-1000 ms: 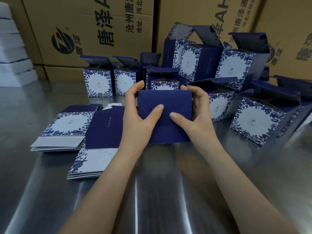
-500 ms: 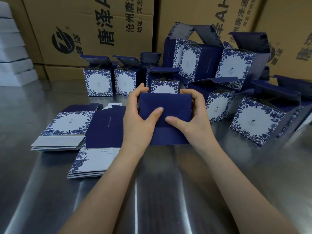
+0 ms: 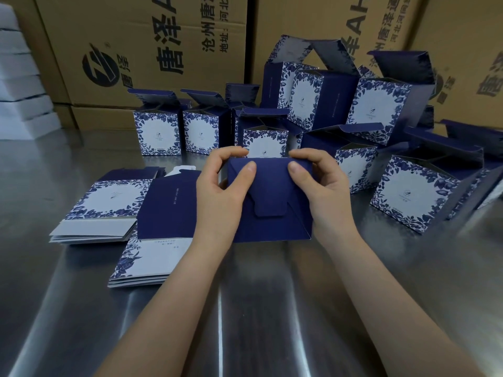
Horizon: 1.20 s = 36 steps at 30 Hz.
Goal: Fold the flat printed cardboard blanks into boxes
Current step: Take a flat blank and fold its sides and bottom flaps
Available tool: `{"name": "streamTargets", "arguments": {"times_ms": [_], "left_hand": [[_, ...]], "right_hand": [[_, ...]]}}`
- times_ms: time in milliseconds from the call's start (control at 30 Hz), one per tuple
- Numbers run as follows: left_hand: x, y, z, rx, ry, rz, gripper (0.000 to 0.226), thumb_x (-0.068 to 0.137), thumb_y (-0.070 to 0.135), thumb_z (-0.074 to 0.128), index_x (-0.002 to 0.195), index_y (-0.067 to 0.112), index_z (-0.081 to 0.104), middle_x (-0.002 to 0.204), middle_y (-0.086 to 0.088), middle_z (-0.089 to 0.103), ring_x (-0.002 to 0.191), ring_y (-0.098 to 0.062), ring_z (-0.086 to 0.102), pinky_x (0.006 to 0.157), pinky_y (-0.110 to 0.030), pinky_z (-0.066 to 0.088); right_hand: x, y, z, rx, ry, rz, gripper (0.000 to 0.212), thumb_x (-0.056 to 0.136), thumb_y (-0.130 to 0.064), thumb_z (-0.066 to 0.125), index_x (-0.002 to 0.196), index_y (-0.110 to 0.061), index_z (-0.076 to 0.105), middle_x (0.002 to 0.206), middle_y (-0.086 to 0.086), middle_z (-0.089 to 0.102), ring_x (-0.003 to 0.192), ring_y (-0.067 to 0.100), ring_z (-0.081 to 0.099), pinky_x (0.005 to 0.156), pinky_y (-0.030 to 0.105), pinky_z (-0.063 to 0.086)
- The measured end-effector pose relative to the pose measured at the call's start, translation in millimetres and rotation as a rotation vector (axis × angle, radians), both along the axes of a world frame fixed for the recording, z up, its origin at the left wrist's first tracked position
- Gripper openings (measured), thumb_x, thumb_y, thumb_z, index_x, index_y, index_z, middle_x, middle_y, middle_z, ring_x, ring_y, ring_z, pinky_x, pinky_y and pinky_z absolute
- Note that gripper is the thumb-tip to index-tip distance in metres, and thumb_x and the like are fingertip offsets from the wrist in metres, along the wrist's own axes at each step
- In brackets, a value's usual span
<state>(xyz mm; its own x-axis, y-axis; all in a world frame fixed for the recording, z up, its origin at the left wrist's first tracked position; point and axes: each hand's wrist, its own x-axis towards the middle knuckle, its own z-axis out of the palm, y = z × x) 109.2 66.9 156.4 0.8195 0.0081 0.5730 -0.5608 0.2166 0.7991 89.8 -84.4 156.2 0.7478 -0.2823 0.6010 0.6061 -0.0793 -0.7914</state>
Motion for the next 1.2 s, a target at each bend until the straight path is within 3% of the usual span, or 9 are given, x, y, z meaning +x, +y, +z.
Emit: {"name": "streamTargets", "arguments": {"times_ms": [200,333,467,633,800,933,1033,1200], "left_hand": [[4,1,0,0.036,0.019,0.075,0.016,0.091,0.01,0.068,0.09,0.026,0.069,0.102,0.009,0.069,0.101,0.0,0.061,0.085,-0.012,0.044],[5,2,0,0.07,0.015,0.107,0.019,0.09,0.005,0.067,0.086,0.024,0.067,0.099,0.011,0.069,0.1,0.002,0.061,0.088,-0.011,0.043],[4,2,2,0.107,-0.007,0.099,0.023,0.091,0.003,0.064,0.086,0.025,0.063,0.098,0.014,0.068,0.098,0.004,0.06,0.085,-0.009,0.042],[0,3,3,0.168,-0.065,0.133,0.021,0.091,0.007,0.066,0.09,0.028,0.066,0.101,0.004,0.066,0.1,-0.002,0.059,0.087,-0.012,0.042],[-1,3,4,0.19,-0.067,0.146,0.025,0.089,0.006,0.067,0.087,0.031,0.066,0.099,0.011,0.064,0.101,-0.003,0.058,0.086,-0.009,0.039],[-2,1,2,0.215,-0.065,0.187,0.028,0.089,0.006,0.067,0.084,0.033,0.064,0.096,0.012,0.063,0.103,-0.012,0.058,0.093,-0.021,0.042],[-3,0,2,0.224,-0.067,0.203,0.025,0.09,0.006,0.066,0.084,0.031,0.064,0.095,0.011,0.063,0.104,-0.016,0.058,0.096,-0.03,0.044],[-5,-1,2,0.241,-0.087,0.191,0.013,0.088,0.01,0.07,0.091,0.023,0.07,0.101,0.006,0.063,0.109,-0.021,0.057,0.097,-0.033,0.045]], "right_hand": [[0,0,0,0.035,0.031,0.009,0.02,0.082,-0.01,0.069,0.083,-0.03,0.069,0.094,-0.017,0.069,0.096,0.003,0.061,0.081,0.017,0.048],[1,0,-1,0.0,0.059,-0.006,0.018,0.082,-0.007,0.068,0.084,-0.025,0.067,0.093,-0.019,0.067,0.096,0.002,0.06,0.081,0.018,0.047],[-1,1,2,-0.062,0.057,-0.008,0.015,0.08,-0.016,0.067,0.081,-0.031,0.067,0.095,-0.016,0.066,0.094,0.0,0.059,0.079,0.016,0.046],[-4,2,3,-0.124,0.073,-0.053,0.018,0.081,-0.022,0.068,0.083,-0.04,0.072,0.107,-0.004,0.063,0.101,0.007,0.059,0.089,0.032,0.048],[-3,1,3,-0.108,0.064,-0.051,0.018,0.08,-0.019,0.071,0.08,-0.036,0.072,0.102,-0.008,0.063,0.1,0.003,0.059,0.086,0.021,0.048],[-1,3,0,-0.123,0.062,-0.092,0.025,0.084,-0.004,0.071,0.08,-0.028,0.07,0.1,-0.001,0.061,0.095,0.003,0.059,0.089,0.026,0.047],[-2,3,1,-0.134,0.069,-0.095,0.024,0.084,-0.007,0.071,0.08,-0.03,0.07,0.098,-0.006,0.061,0.098,0.007,0.059,0.091,0.037,0.047],[-5,5,3,-0.179,0.063,-0.094,0.022,0.084,-0.009,0.074,0.088,-0.031,0.073,0.105,-0.004,0.06,0.11,0.018,0.057,0.094,0.034,0.045]]}}
